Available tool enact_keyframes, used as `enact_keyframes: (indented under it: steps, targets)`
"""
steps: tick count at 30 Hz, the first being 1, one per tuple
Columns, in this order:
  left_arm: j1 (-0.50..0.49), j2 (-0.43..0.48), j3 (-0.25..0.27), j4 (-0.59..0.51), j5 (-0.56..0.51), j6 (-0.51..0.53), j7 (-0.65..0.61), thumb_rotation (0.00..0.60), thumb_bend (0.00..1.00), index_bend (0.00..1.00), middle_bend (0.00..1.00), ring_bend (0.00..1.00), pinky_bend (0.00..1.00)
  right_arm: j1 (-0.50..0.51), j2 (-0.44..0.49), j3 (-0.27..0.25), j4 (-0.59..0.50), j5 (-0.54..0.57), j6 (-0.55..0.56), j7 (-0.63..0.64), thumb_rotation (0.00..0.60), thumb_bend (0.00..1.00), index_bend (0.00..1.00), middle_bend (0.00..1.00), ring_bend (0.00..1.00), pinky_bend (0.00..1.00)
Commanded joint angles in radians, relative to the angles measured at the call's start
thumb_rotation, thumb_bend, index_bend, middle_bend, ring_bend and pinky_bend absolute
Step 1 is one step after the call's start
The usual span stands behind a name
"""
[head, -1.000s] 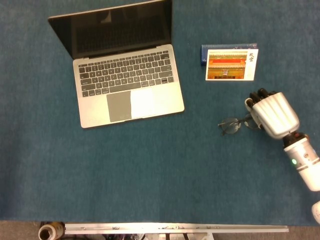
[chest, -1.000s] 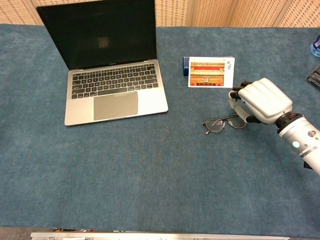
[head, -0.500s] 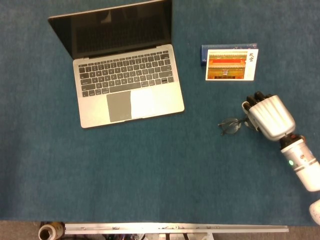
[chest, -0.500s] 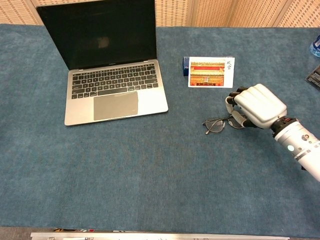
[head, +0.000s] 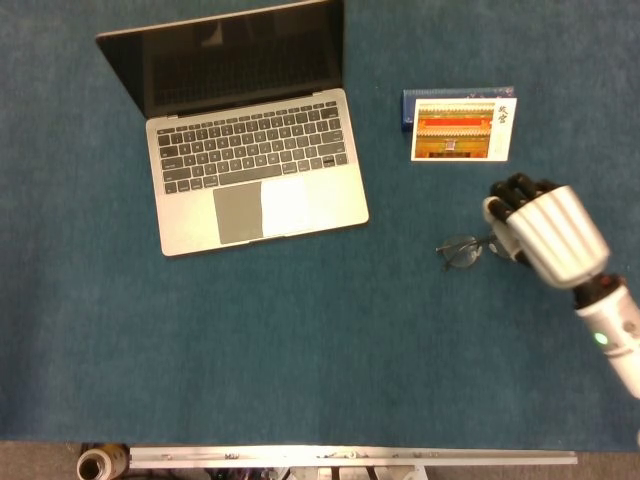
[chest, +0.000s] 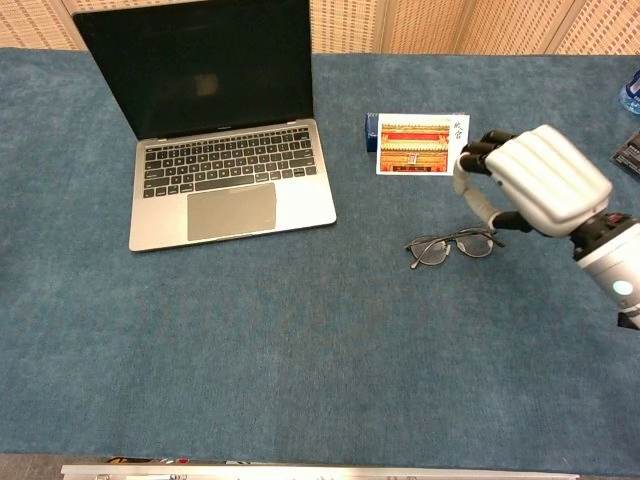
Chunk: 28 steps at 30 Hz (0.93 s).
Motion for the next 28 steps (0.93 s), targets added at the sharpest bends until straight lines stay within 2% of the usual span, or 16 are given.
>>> enact_keyframes:
  steps: [1, 5, 11, 21, 28]
  targets:
    - [-0.002, -0.001, -0.003, 0.001, -0.006, -0.003, 0.002, 0.600, 0.35, 0.54, 0.51, 0.39, 0.53, -0.059, 0.175, 0.006, -0.201, -0.048, 0.128, -0.086, 0.600, 0.45, 0.54, 0.49, 0.38, 0.68]
    - [-0.003, -0.002, -0.004, 0.003, -0.017, -0.010, 0.005, 0.600, 0.35, 0.54, 0.51, 0.39, 0.53, -0.122, 0.265, 0.000, -0.250, -0.048, 0.206, -0.101, 0.600, 0.45, 0.54, 0.49, 0.38, 0.68]
    - [-0.012, -0.007, -0.005, 0.009, -0.025, -0.030, 0.012, 0.600, 0.35, 0.54, 0.51, 0.39, 0.53, -0.201, 0.334, 0.000, -0.251, 0.017, 0.254, -0.096, 0.600, 0.45, 0.54, 0.49, 0.37, 0.65]
    - [-0.019, -0.013, -0.011, 0.019, -0.046, -0.046, 0.013, 0.600, 0.35, 0.54, 0.51, 0.39, 0.53, -0.303, 0.374, 0.055, -0.216, 0.184, 0.302, -0.036, 0.600, 0.45, 0.54, 0.49, 0.36, 0.63]
    - [-0.026, -0.021, -0.013, 0.029, -0.063, -0.064, 0.021, 0.600, 0.35, 0.54, 0.51, 0.39, 0.53, -0.344, 0.383, 0.093, -0.162, 0.247, 0.315, 0.089, 0.600, 0.45, 0.54, 0.49, 0.36, 0.63]
